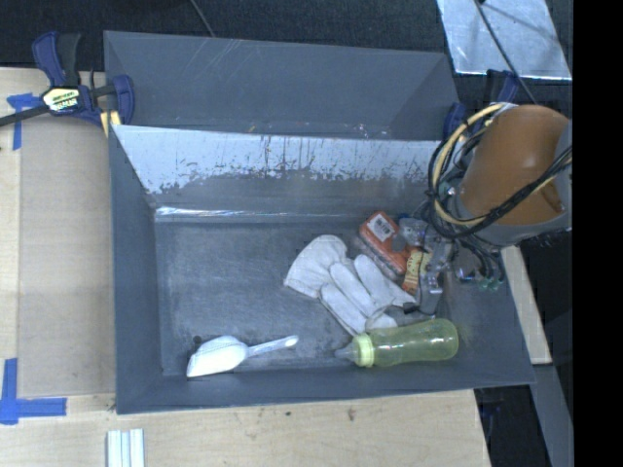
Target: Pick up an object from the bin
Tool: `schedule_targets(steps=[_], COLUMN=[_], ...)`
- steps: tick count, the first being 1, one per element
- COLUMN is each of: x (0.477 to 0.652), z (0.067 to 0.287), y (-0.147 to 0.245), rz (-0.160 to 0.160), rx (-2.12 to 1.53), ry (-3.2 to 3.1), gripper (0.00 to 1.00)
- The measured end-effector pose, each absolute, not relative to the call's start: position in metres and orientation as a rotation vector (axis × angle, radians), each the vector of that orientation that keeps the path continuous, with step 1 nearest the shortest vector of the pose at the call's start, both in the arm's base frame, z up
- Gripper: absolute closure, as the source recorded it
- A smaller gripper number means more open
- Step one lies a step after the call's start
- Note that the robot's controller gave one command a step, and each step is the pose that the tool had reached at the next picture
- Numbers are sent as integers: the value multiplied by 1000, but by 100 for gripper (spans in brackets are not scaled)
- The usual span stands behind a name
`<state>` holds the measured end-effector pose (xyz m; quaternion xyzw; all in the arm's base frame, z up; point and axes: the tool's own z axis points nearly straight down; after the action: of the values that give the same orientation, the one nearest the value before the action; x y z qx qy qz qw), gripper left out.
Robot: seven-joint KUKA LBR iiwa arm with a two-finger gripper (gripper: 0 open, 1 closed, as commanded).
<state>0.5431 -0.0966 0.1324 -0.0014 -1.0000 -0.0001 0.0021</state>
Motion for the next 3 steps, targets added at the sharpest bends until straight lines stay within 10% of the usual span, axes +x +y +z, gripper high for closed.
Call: schedule_targets(steps=[3], x=[507], z=[87], y=[-41], rz=[-2], rx=[128], ry=[-3164], gripper=[0])
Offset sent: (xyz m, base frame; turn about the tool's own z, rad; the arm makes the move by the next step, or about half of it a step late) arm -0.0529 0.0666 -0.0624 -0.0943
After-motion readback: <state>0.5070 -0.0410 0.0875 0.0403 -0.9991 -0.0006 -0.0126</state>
